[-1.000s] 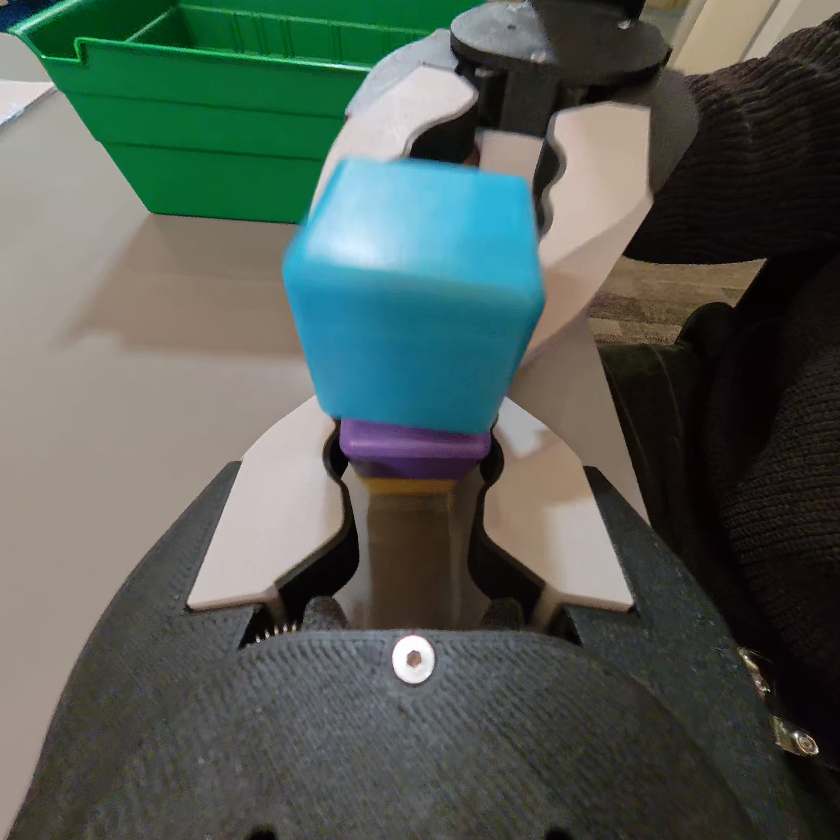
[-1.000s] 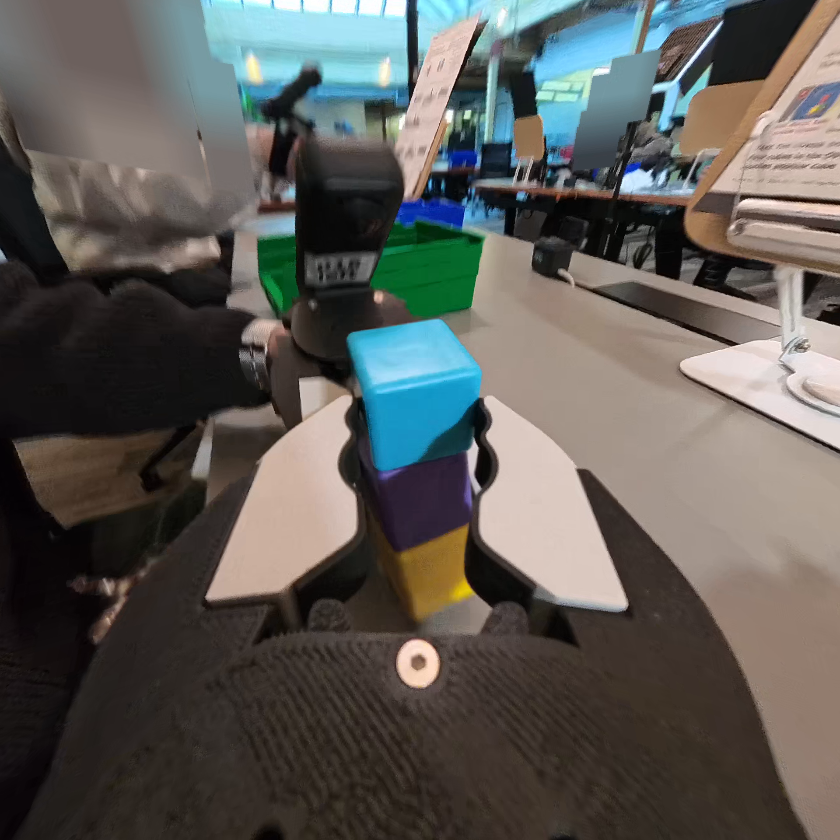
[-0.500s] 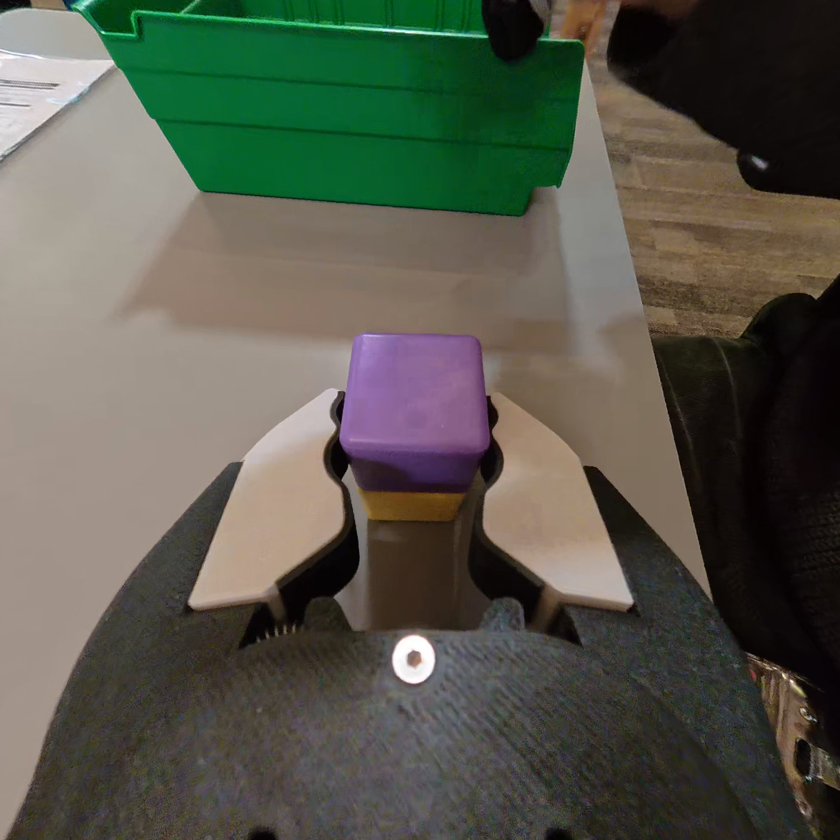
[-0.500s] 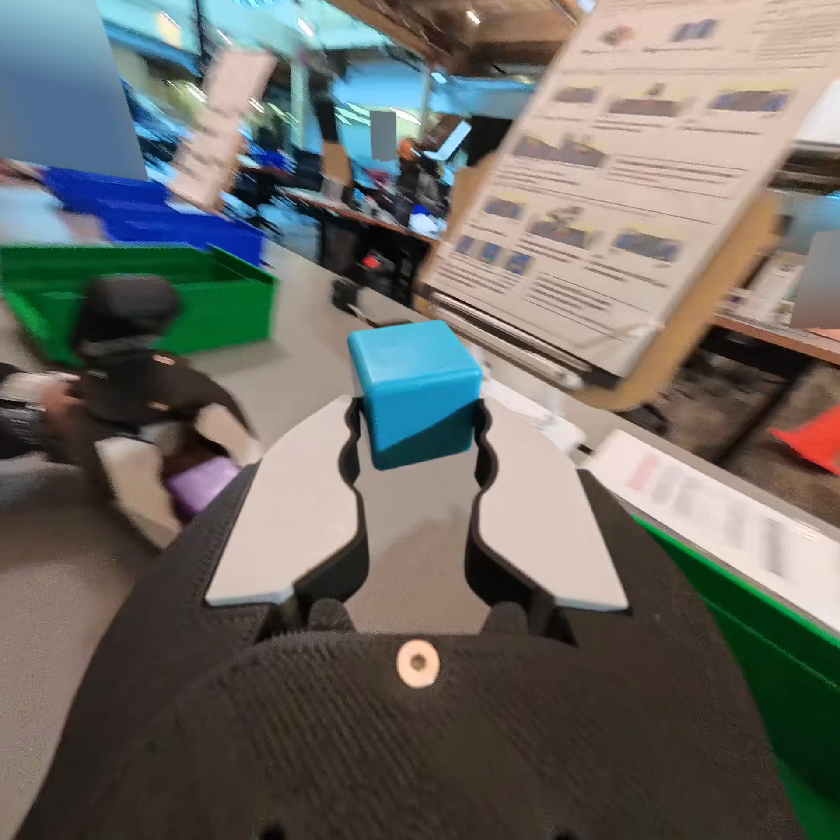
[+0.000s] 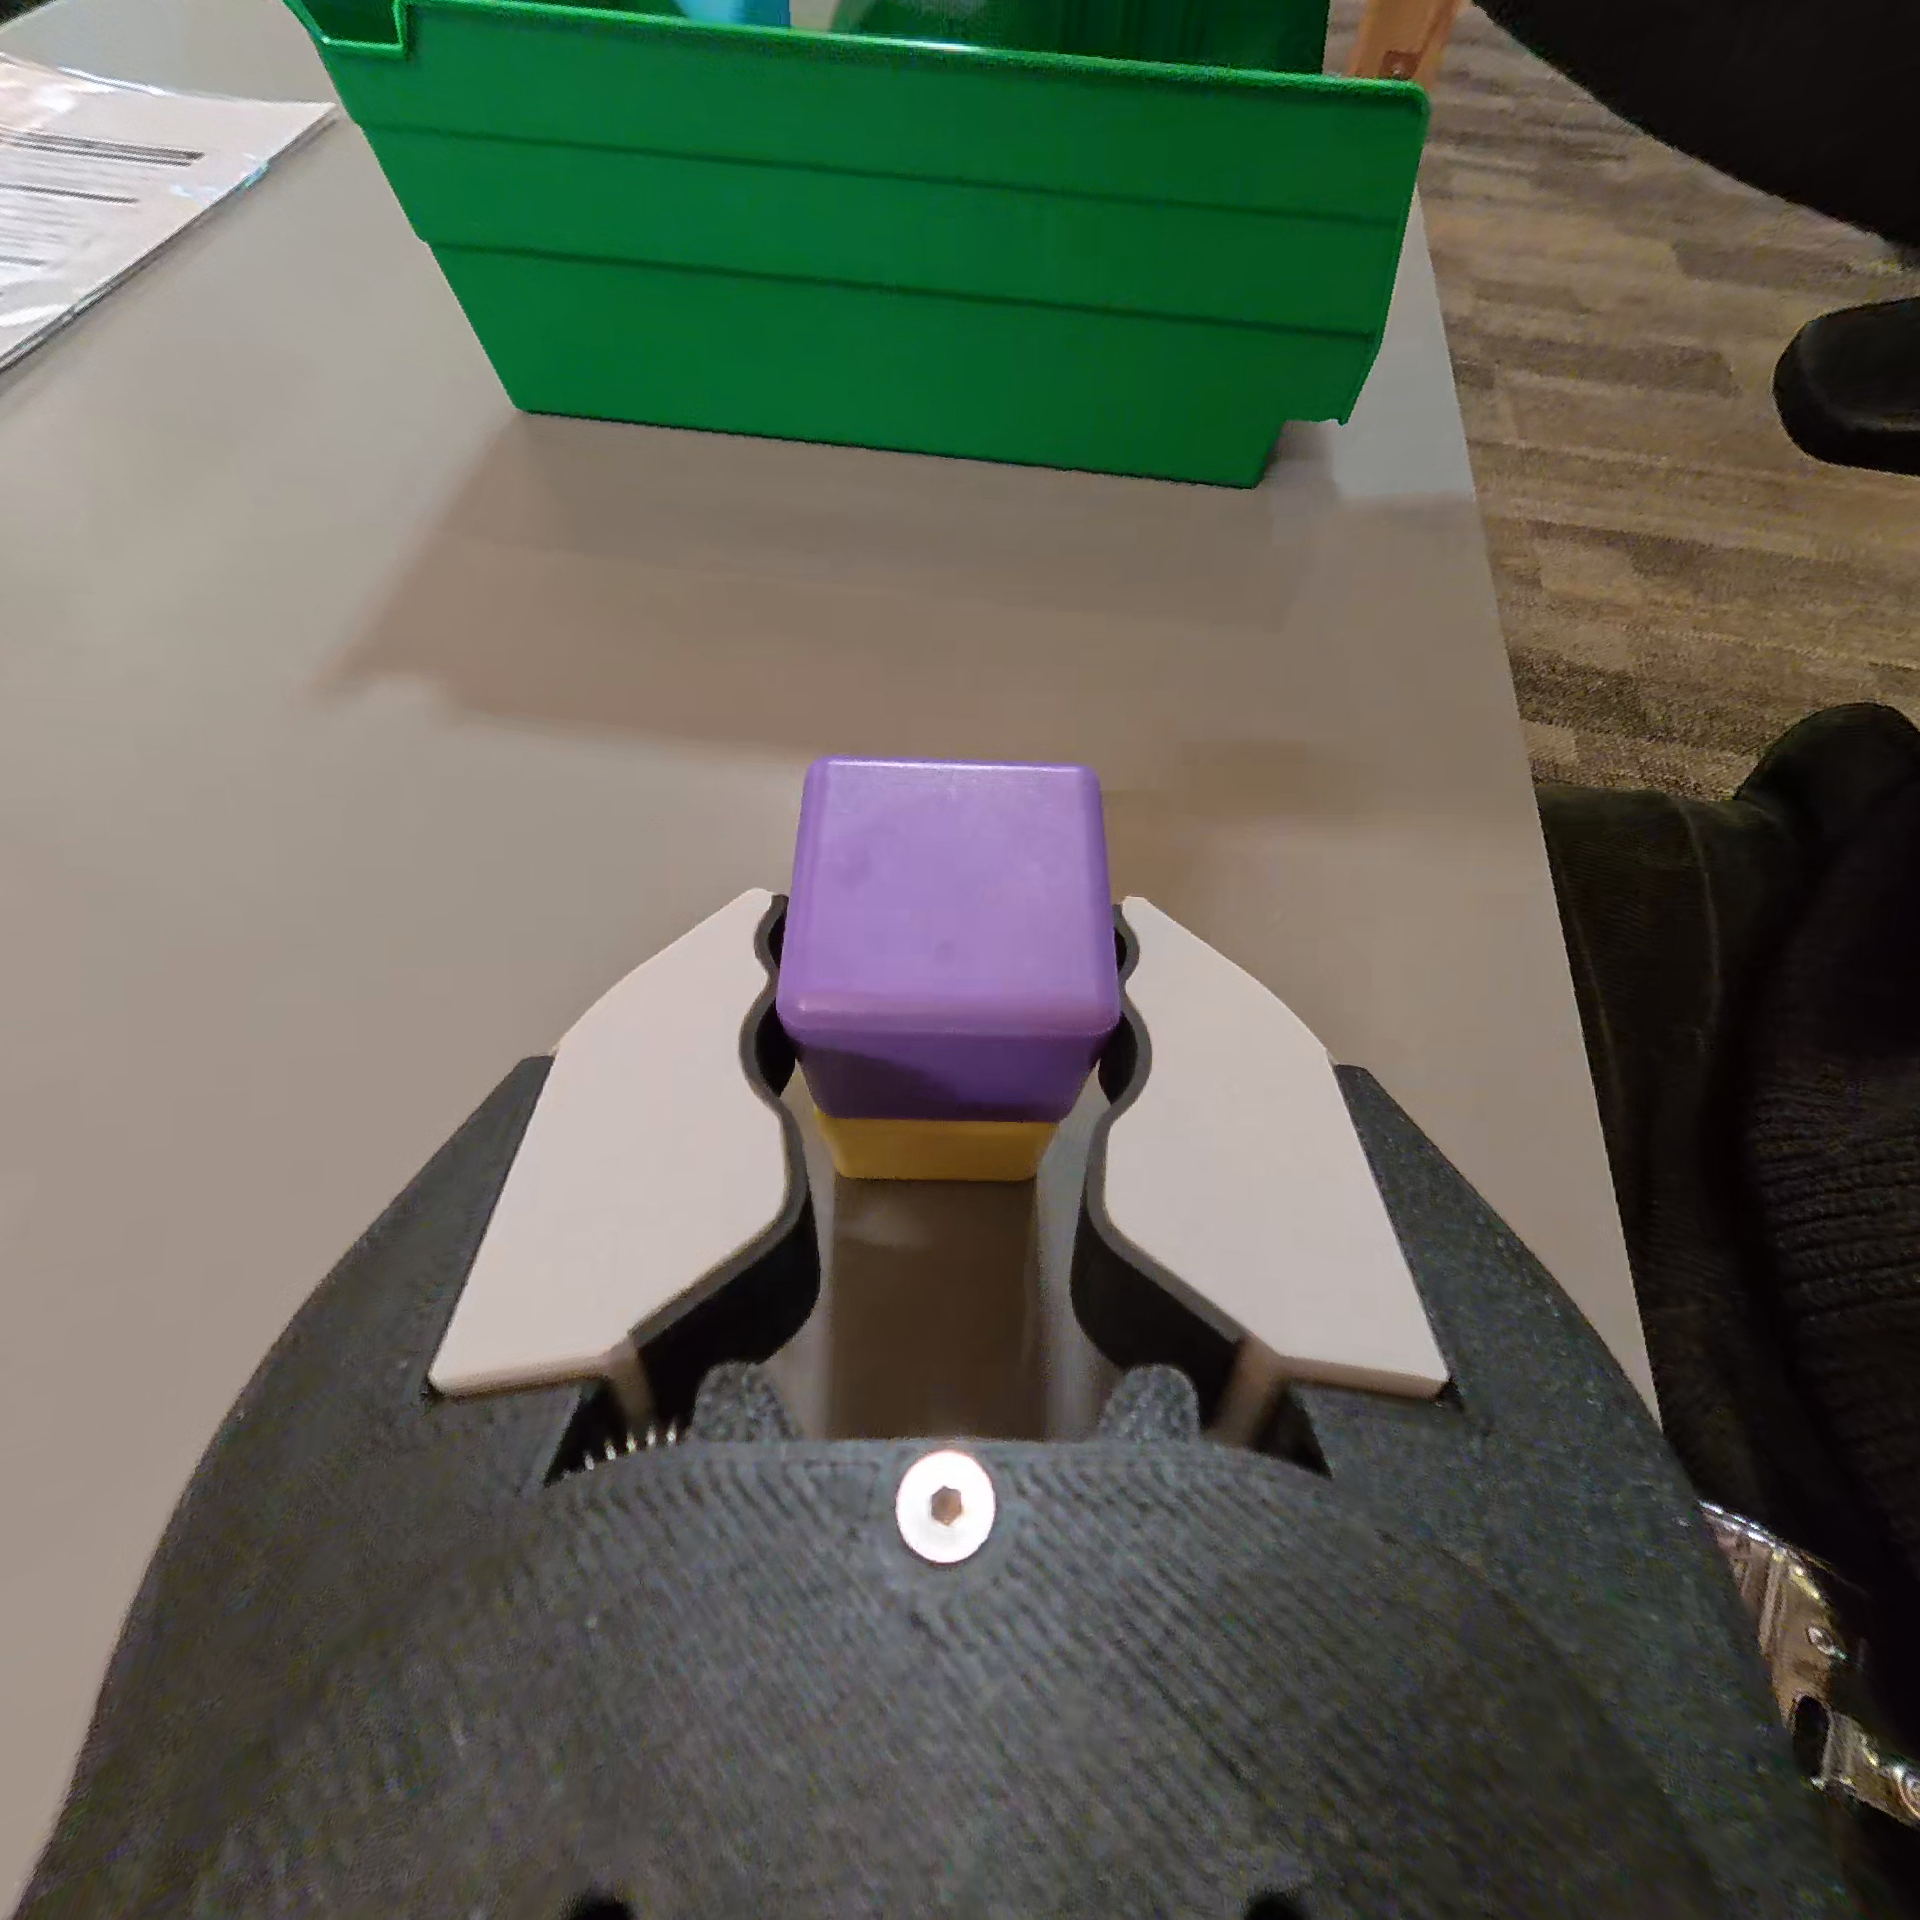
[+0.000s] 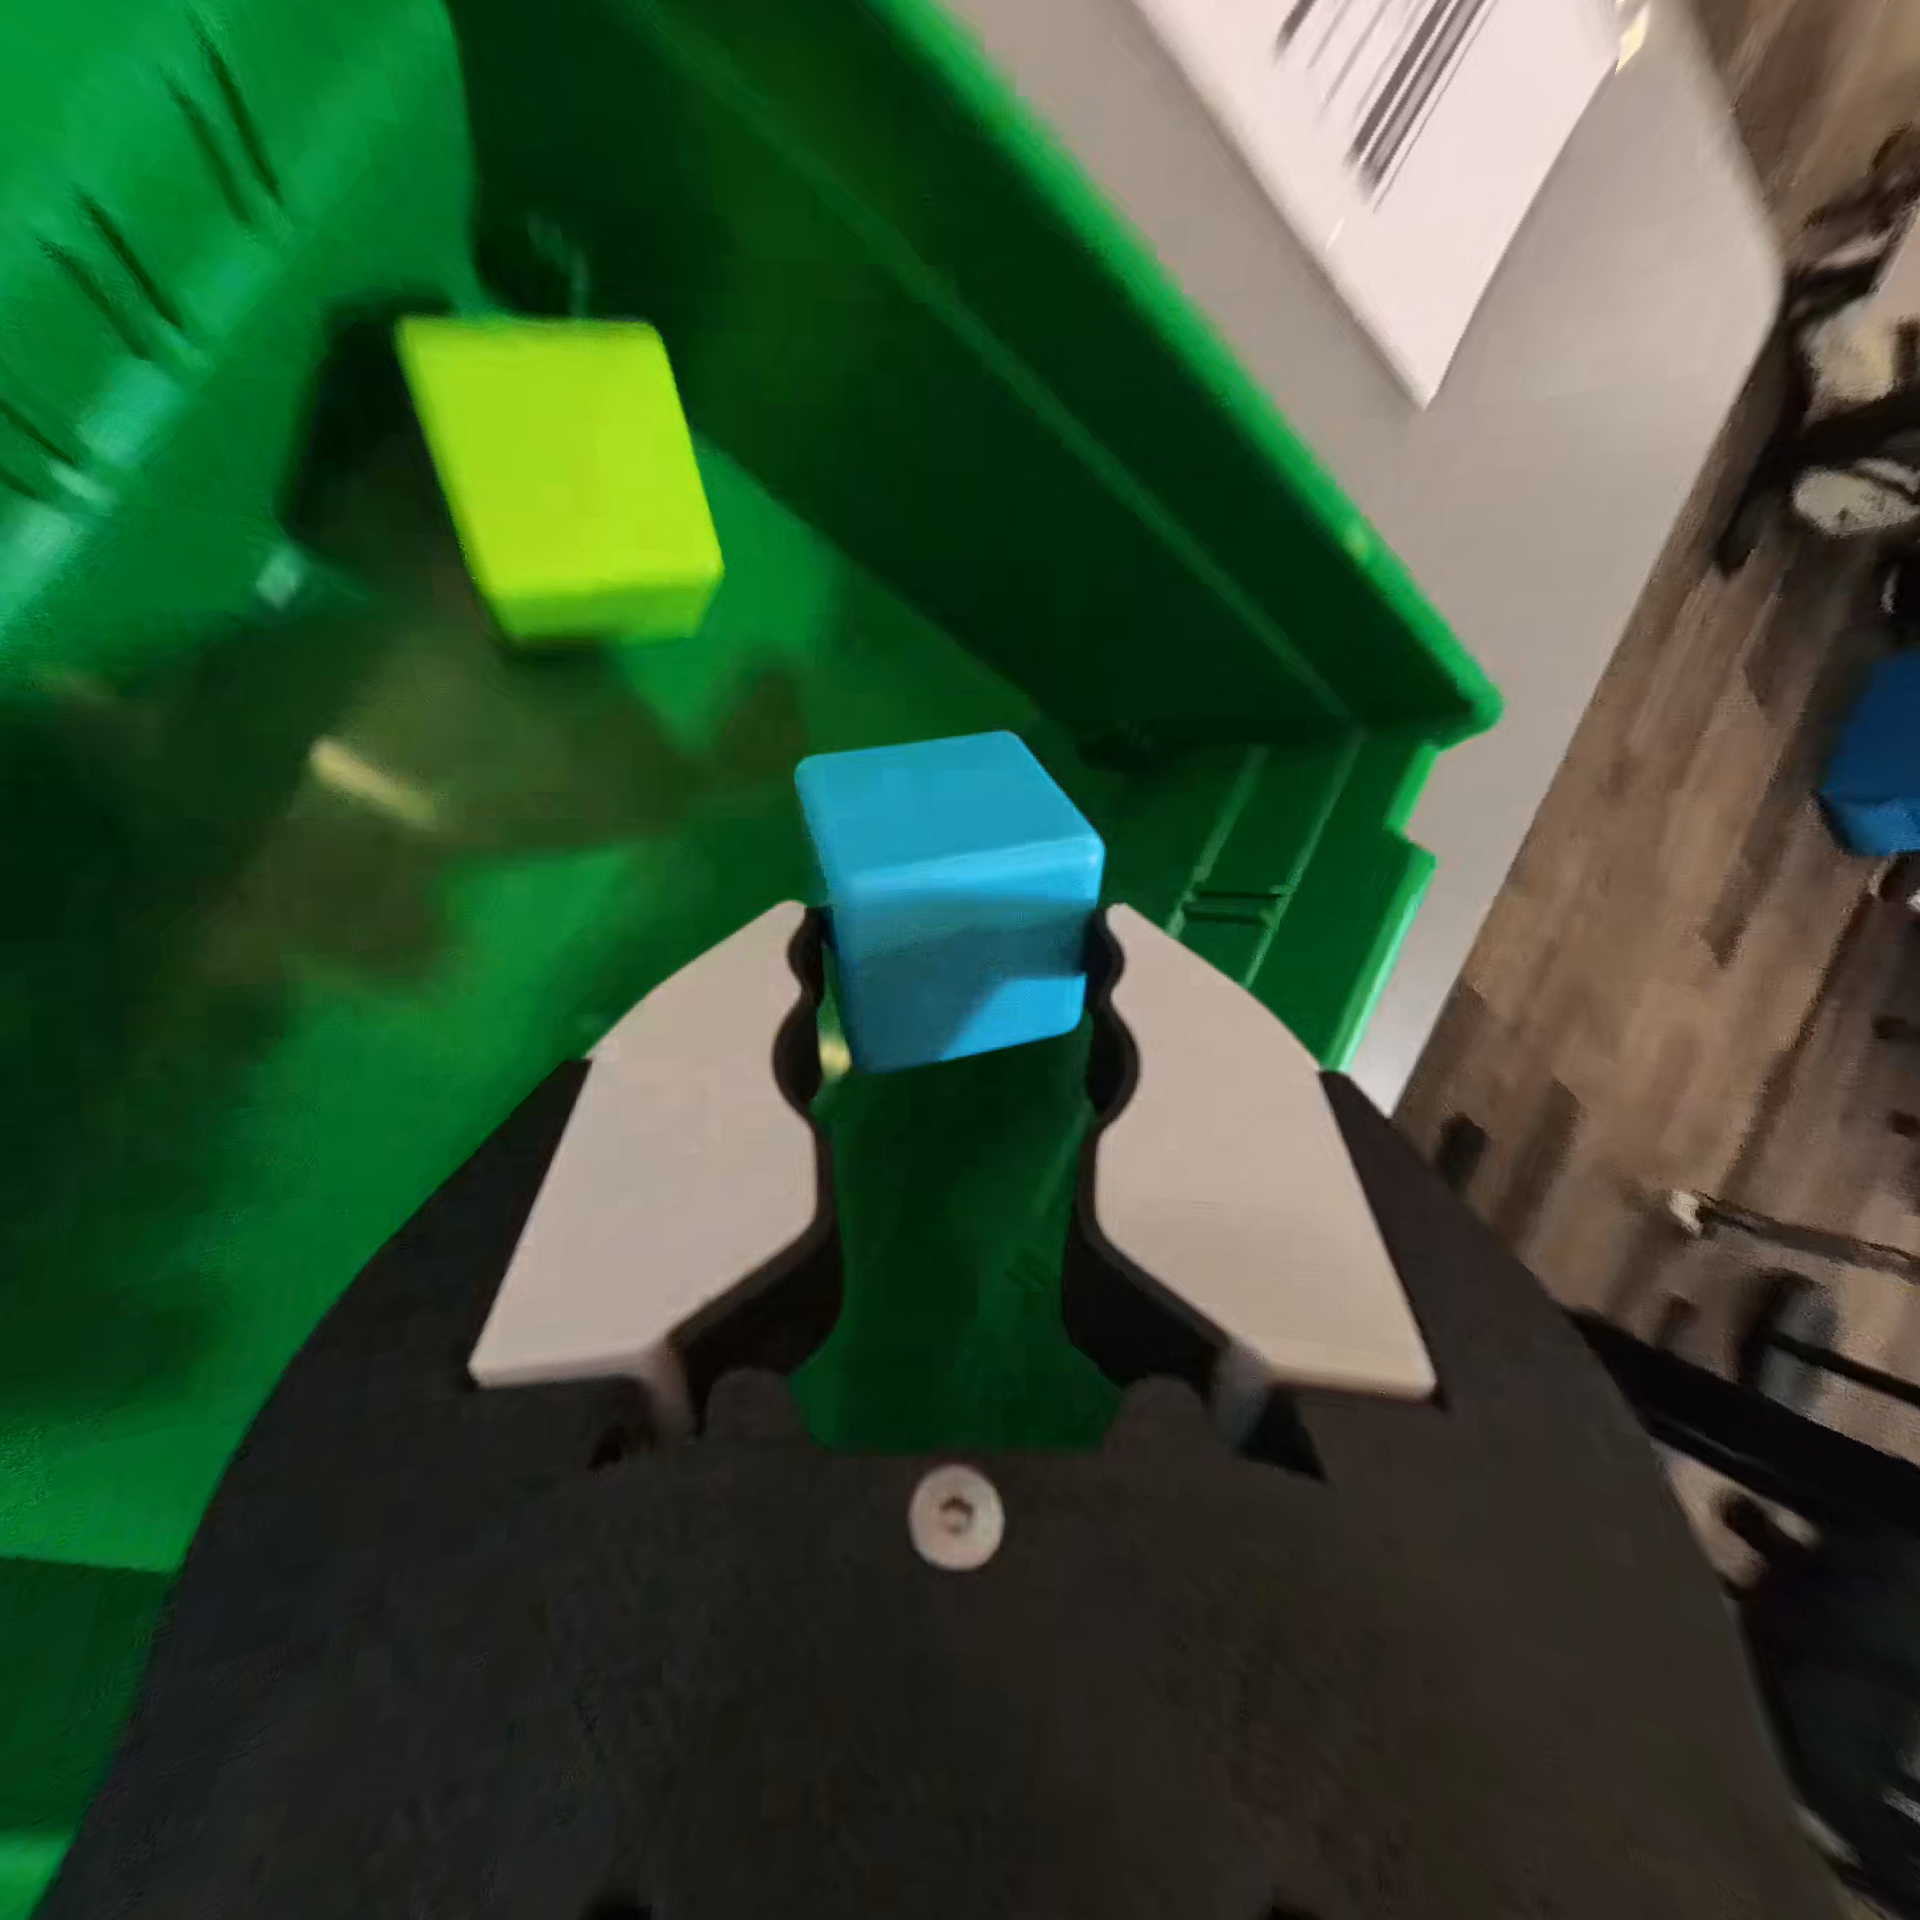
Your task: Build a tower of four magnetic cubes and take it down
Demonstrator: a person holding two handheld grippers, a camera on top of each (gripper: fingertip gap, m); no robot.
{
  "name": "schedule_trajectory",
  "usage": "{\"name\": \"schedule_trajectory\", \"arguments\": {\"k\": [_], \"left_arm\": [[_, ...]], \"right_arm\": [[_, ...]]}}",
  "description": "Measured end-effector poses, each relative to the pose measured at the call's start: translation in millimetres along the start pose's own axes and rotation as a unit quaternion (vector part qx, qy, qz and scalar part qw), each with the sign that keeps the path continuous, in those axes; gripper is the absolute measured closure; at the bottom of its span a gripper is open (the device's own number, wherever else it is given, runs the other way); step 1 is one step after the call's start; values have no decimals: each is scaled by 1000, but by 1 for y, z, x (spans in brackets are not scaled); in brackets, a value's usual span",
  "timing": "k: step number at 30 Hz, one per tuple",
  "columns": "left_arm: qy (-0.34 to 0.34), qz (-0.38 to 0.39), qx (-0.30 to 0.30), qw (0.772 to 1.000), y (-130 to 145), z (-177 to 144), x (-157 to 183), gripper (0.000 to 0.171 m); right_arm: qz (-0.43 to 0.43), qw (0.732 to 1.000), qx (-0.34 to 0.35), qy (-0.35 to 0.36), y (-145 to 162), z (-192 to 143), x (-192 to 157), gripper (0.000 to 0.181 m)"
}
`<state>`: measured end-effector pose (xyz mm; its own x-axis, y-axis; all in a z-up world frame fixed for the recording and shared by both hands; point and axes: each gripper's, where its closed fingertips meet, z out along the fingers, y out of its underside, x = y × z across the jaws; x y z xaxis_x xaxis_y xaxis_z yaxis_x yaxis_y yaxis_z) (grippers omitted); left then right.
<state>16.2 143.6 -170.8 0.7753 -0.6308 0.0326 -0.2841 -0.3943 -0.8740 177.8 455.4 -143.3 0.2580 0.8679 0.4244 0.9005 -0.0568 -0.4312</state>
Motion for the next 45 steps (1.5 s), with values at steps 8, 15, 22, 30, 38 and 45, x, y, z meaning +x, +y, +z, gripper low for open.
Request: {"name": "schedule_trajectory", "arguments": {"k": [8,15,22,30,38,45], "left_arm": [[2,-6,-2,1000,1,0,-1,114],[7,-10,-1,1000,0,0,-1,112],[19,-19,17,999,-3,-7,4,84],[19,-28,-36,999,12,-13,2,77],[-1,-32,-107,994,36,-2,-5,101],[11,-43,-121,992,40,1,-4,110]], "right_arm": [[-64,987,-148,-8,20,35,6,131],[-51,989,-124,59,7,29,19,106],[49,978,198,-54,-98,-89,-71,102],[58,864,427,-261,-165,-166,-266,115],[147,833,406,-346,-156,-128,-289,121],[129,838,394,-354,-147,-109,-297,121]]}}
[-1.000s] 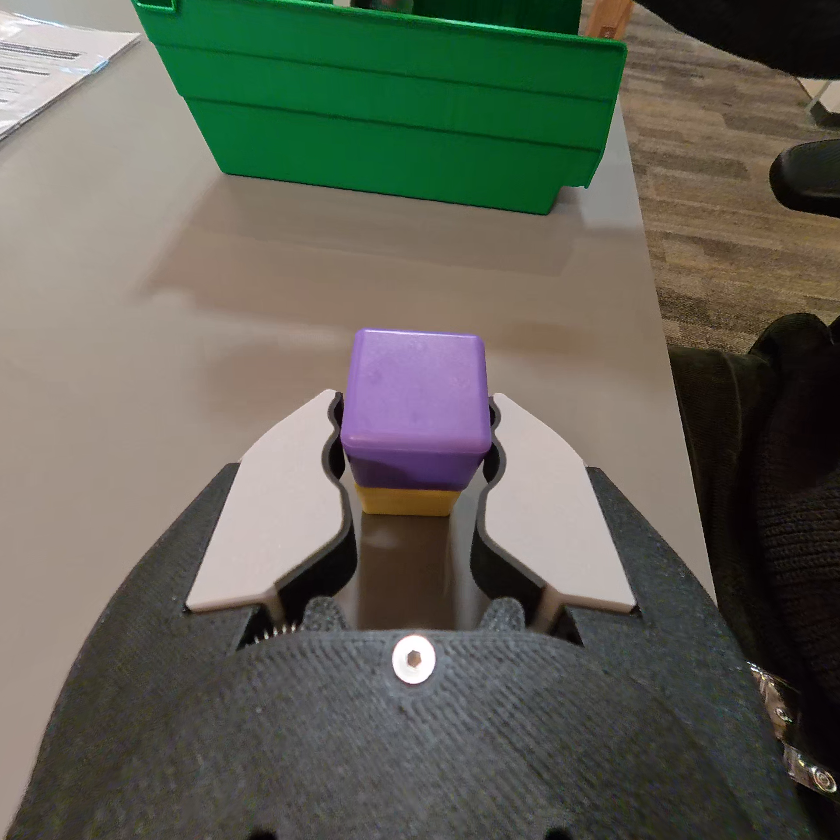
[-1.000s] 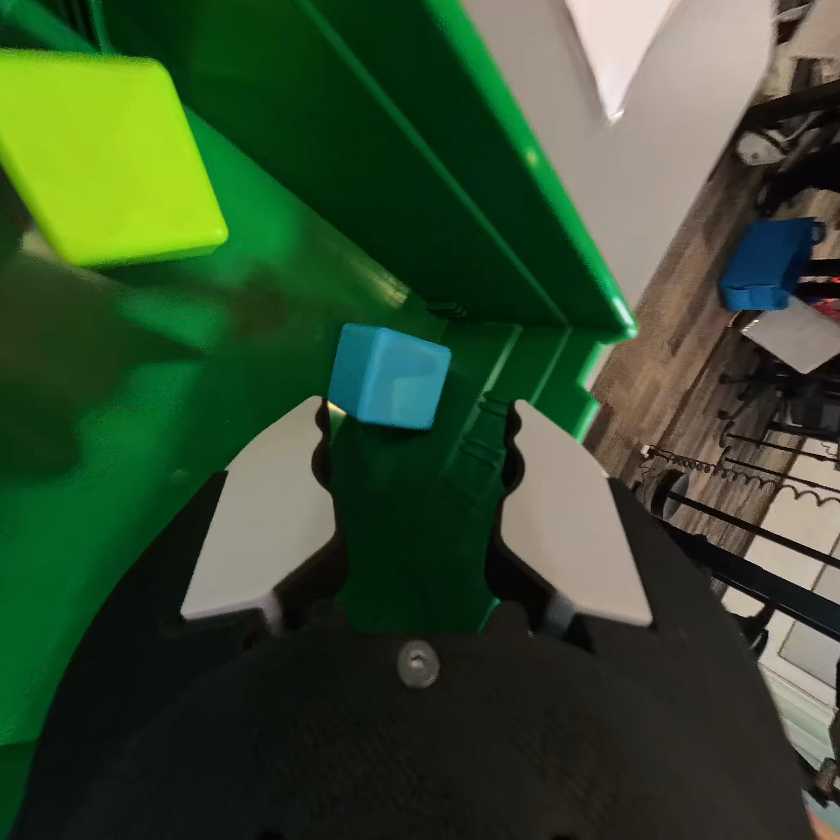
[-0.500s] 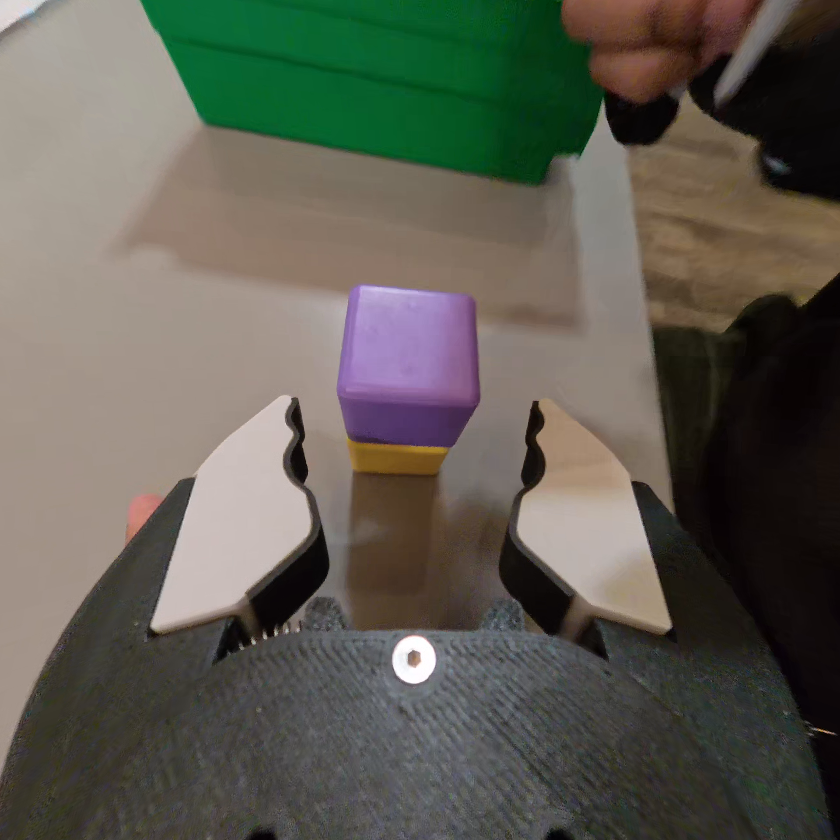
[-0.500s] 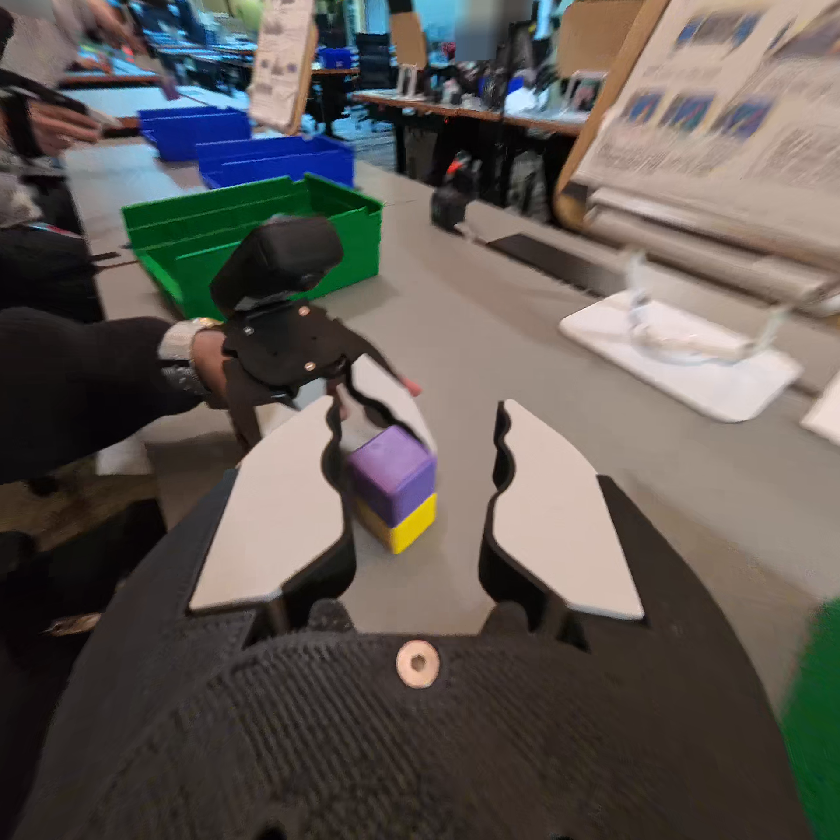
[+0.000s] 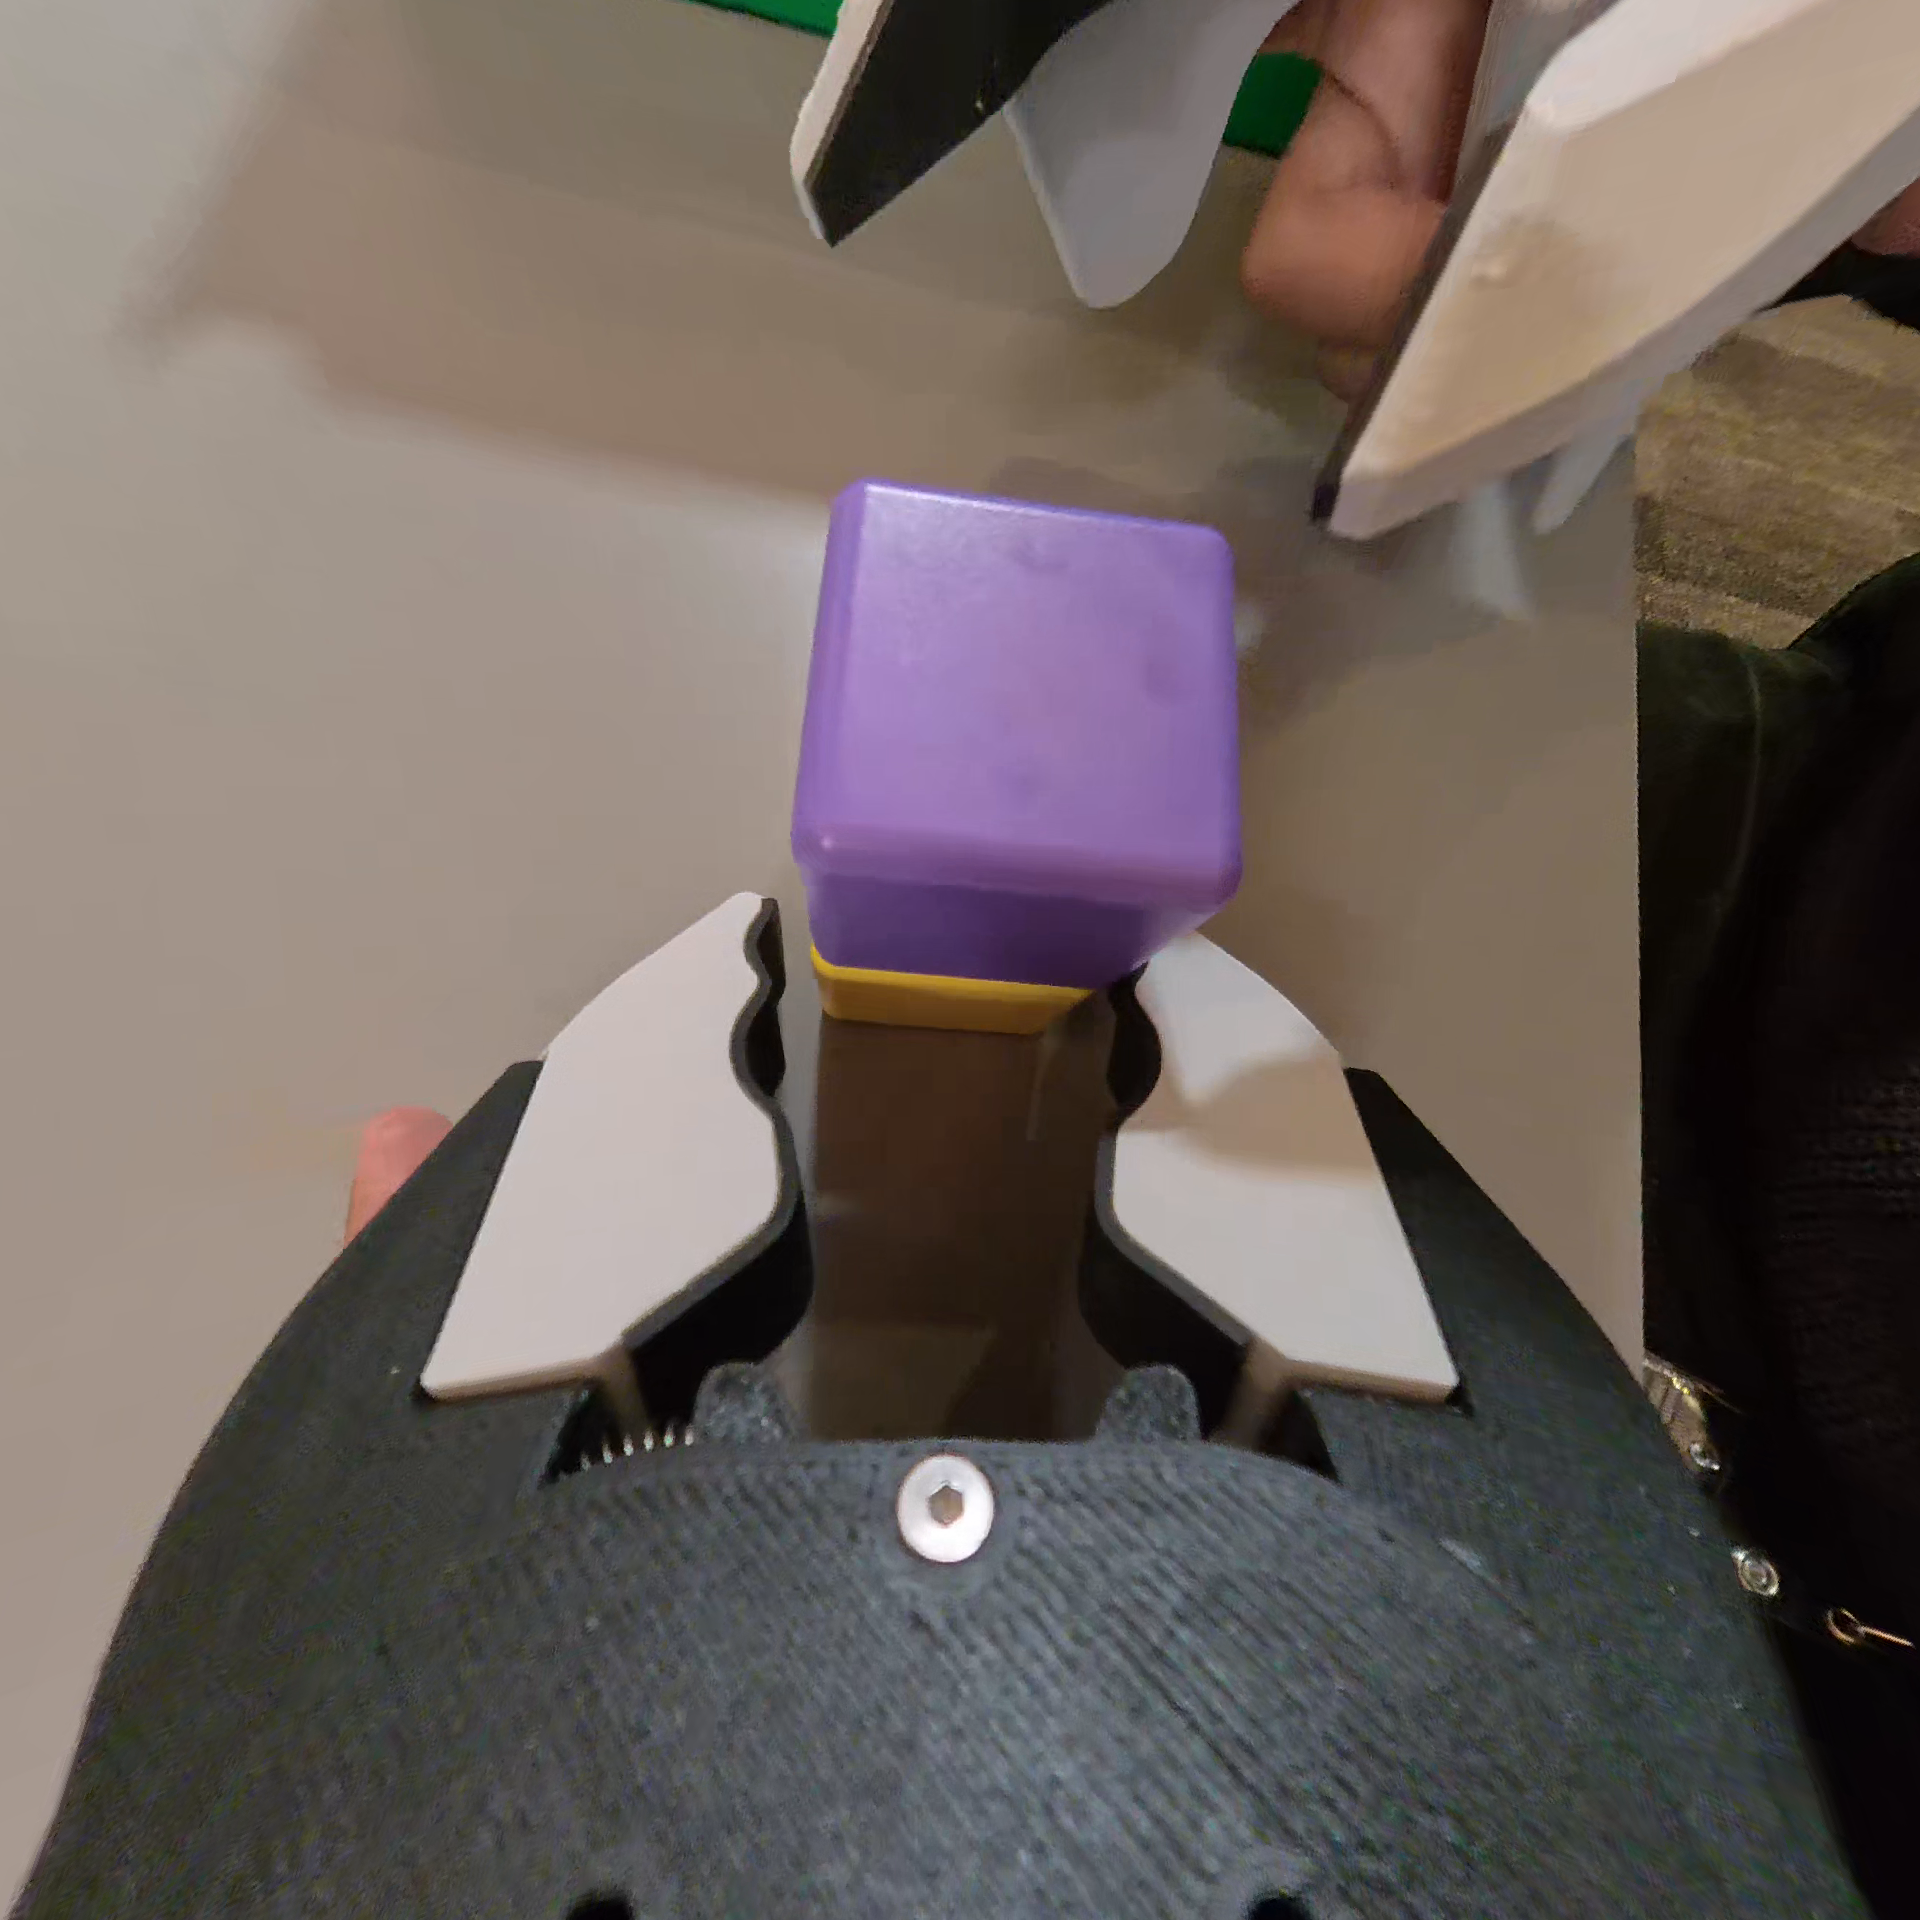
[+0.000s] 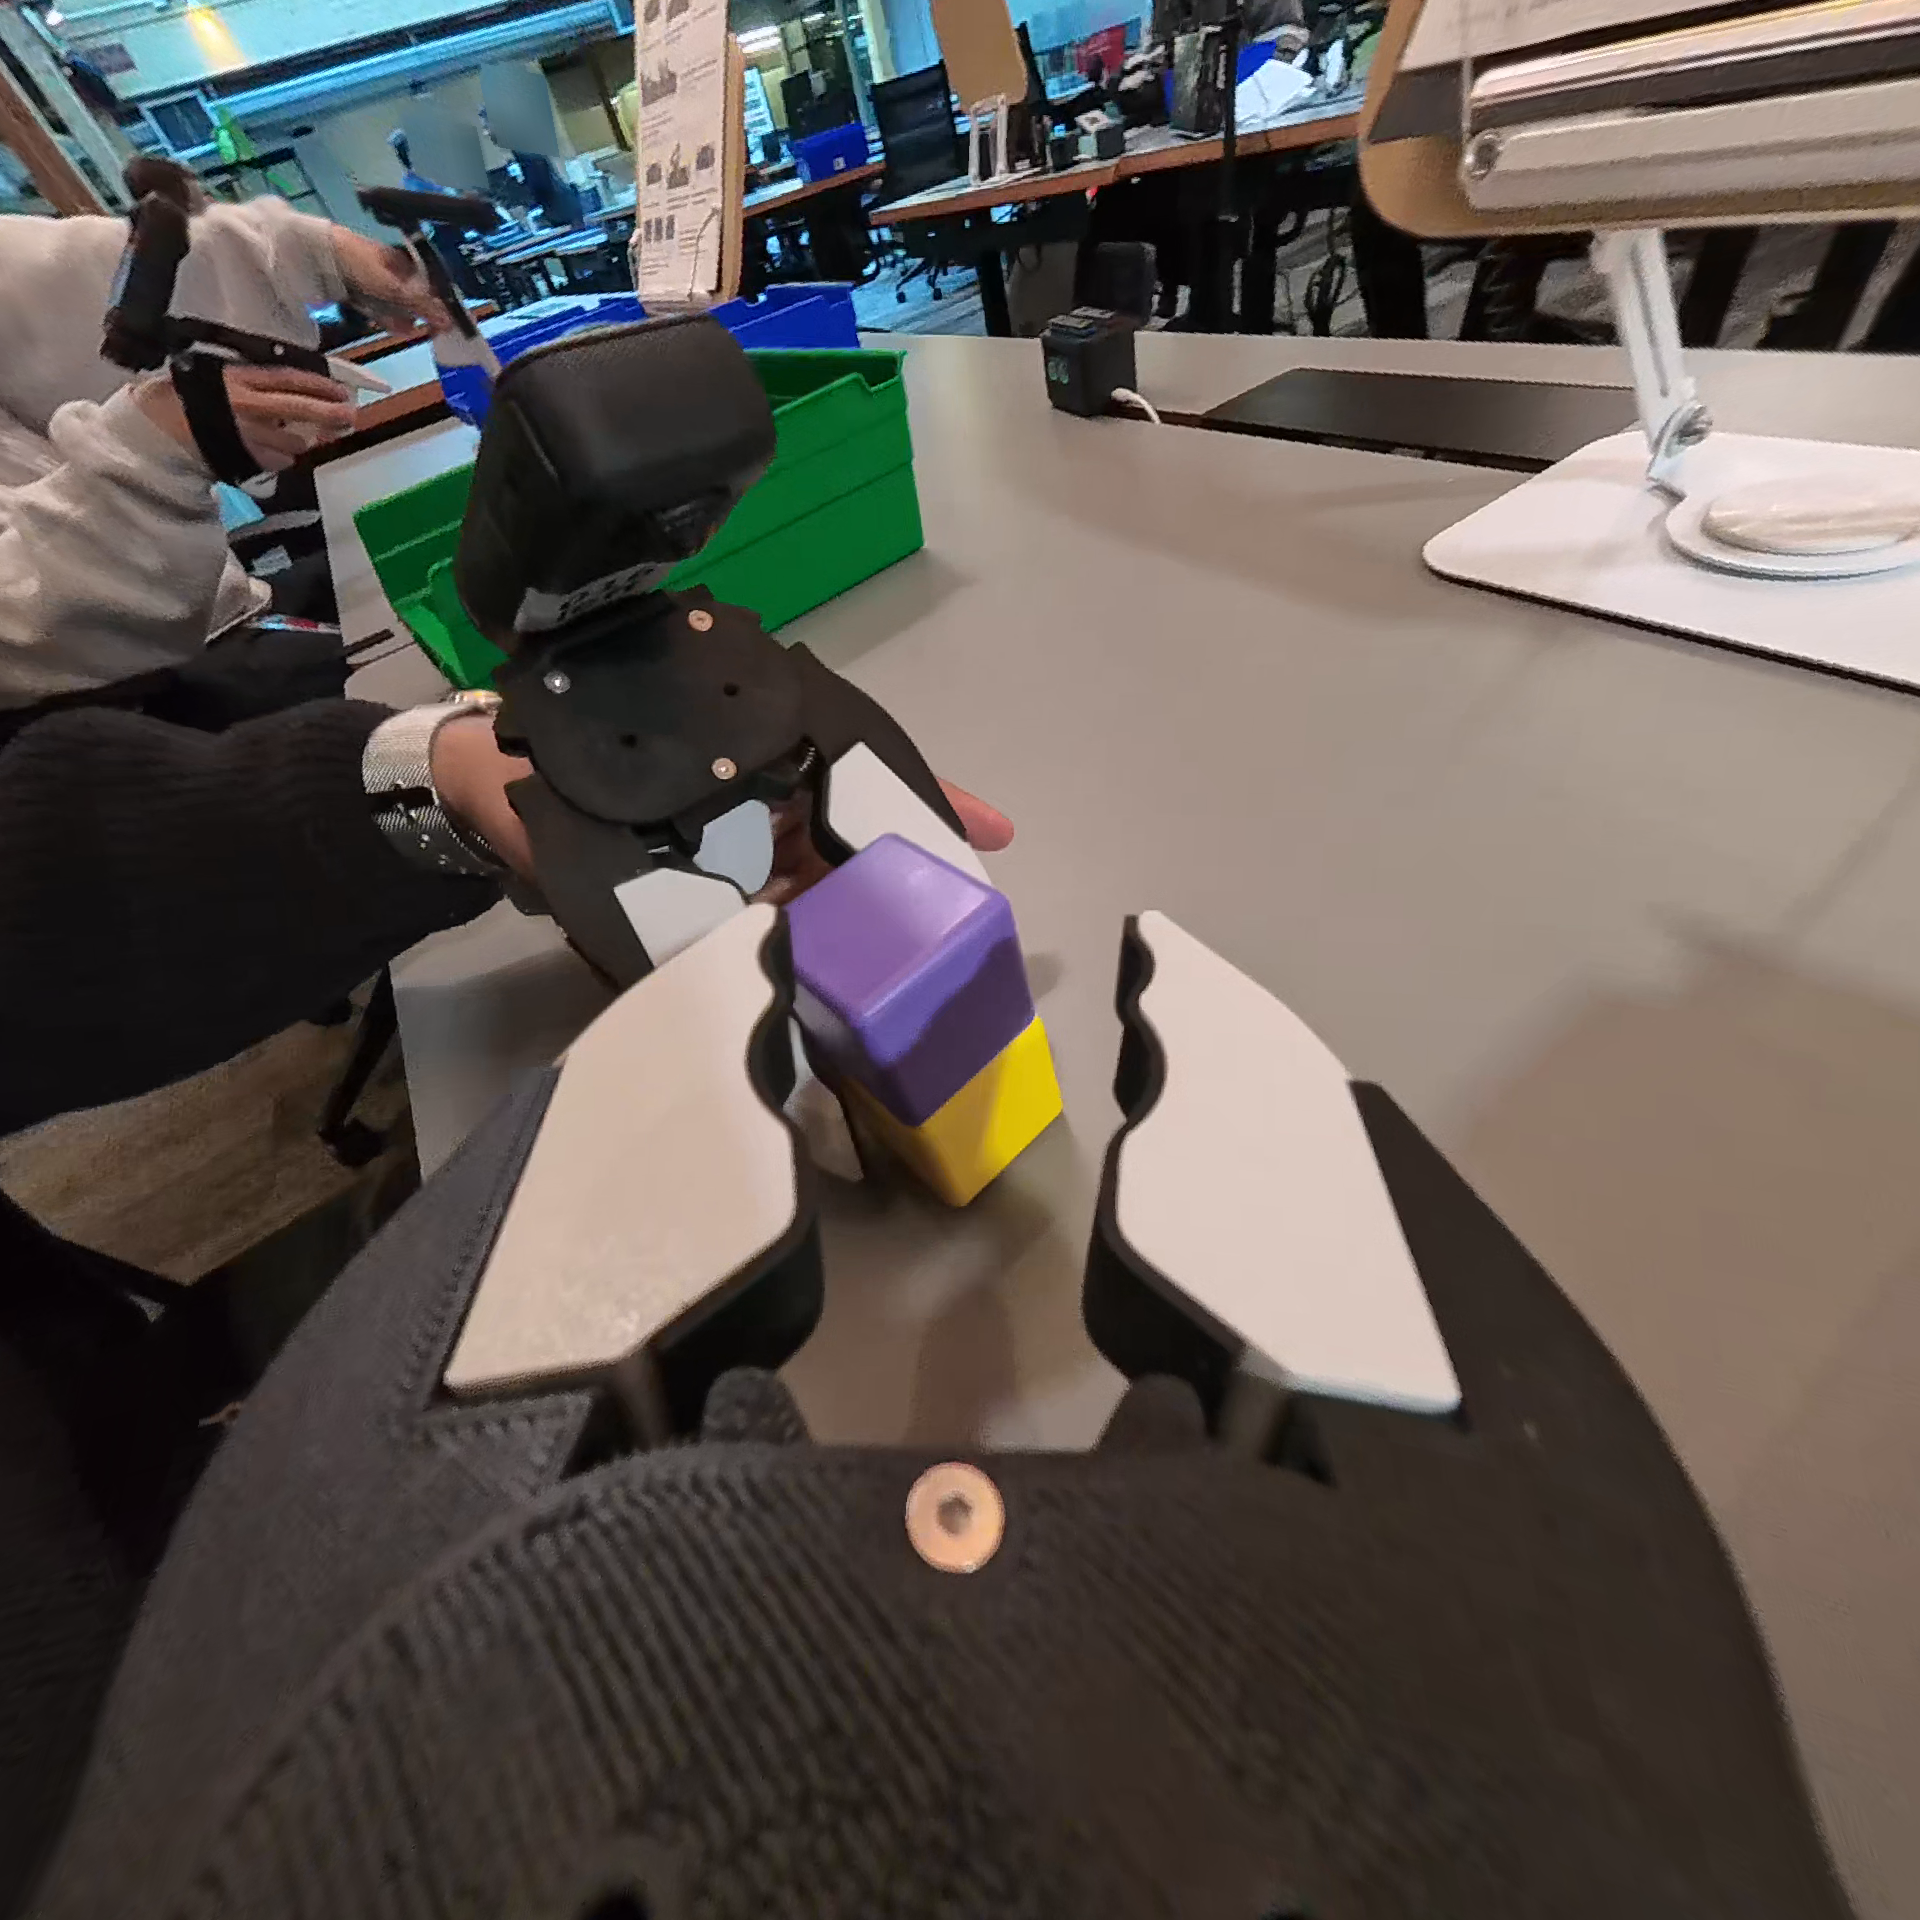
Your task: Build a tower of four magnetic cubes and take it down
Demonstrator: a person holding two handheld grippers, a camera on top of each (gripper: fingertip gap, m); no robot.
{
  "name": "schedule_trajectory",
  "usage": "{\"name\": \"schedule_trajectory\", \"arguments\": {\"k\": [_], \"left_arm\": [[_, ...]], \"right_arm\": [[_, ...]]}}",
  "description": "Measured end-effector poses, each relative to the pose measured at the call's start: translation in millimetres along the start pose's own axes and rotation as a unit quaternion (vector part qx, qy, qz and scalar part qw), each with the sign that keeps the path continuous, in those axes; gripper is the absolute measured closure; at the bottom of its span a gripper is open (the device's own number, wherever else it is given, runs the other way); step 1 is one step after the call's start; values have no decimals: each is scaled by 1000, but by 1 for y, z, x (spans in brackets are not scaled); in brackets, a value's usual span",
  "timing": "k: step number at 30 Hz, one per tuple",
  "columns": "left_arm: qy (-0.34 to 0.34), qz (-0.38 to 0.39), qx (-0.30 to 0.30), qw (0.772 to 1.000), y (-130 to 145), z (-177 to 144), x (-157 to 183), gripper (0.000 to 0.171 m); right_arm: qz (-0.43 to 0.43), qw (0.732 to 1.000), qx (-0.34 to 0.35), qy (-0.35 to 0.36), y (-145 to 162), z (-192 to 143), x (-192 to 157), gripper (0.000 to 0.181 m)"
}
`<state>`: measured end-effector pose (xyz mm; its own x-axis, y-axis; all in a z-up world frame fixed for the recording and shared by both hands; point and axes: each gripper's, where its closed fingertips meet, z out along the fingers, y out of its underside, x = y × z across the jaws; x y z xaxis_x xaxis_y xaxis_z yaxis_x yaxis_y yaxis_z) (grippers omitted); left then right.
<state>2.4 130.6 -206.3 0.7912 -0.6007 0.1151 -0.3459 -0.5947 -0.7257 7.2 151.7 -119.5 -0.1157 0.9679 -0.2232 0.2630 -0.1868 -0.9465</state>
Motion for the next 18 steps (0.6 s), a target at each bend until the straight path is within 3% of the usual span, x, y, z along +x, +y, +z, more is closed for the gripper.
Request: {"name": "schedule_trajectory", "arguments": {"k": [4,13,18], "left_arm": [[2,23,-25,999,5,5,4,120],[65,53,-32,996,7,5,21,120],[73,82,-36,993,9,6,27,120]], "right_arm": [[-35,999,-16,-15,11,4,-4,120],[-83,992,-32,-91,26,3,-27,112],[-139,986,-57,-73,34,7,-31,124]]}}
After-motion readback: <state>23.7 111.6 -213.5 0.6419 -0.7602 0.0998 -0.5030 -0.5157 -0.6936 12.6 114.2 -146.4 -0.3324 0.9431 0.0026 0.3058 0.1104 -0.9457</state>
